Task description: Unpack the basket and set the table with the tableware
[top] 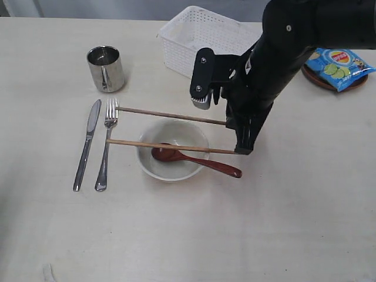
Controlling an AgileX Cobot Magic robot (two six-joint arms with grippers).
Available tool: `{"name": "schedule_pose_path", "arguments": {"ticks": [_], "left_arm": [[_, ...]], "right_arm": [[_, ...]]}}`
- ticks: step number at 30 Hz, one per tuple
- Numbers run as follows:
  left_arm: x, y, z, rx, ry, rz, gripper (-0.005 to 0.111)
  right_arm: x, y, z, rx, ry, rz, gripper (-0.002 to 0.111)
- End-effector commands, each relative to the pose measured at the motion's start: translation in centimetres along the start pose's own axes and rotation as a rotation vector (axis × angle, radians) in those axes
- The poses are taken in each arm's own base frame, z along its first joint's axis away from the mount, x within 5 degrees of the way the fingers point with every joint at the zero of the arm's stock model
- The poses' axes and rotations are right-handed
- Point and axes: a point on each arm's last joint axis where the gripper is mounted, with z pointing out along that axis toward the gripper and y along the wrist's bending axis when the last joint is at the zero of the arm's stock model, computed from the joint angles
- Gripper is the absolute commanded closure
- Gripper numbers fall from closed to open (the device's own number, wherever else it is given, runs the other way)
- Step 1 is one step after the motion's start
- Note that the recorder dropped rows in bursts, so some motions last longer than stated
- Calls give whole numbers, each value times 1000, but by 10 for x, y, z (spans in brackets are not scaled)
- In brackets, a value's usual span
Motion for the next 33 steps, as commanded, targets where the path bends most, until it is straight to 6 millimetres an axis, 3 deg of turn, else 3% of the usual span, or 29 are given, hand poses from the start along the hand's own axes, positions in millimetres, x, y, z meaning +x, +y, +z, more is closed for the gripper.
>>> {"name": "schedule_pose_path", "arguments": {"ticks": [1, 33], "left_arm": [[1, 0, 0, 4, -1, 3, 107], [1, 0, 0, 6, 0, -4, 107]], "right_arm": [[-3, 7, 0, -84, -52, -48, 109], [-2, 12, 1, -133, -44, -86, 108]]}}
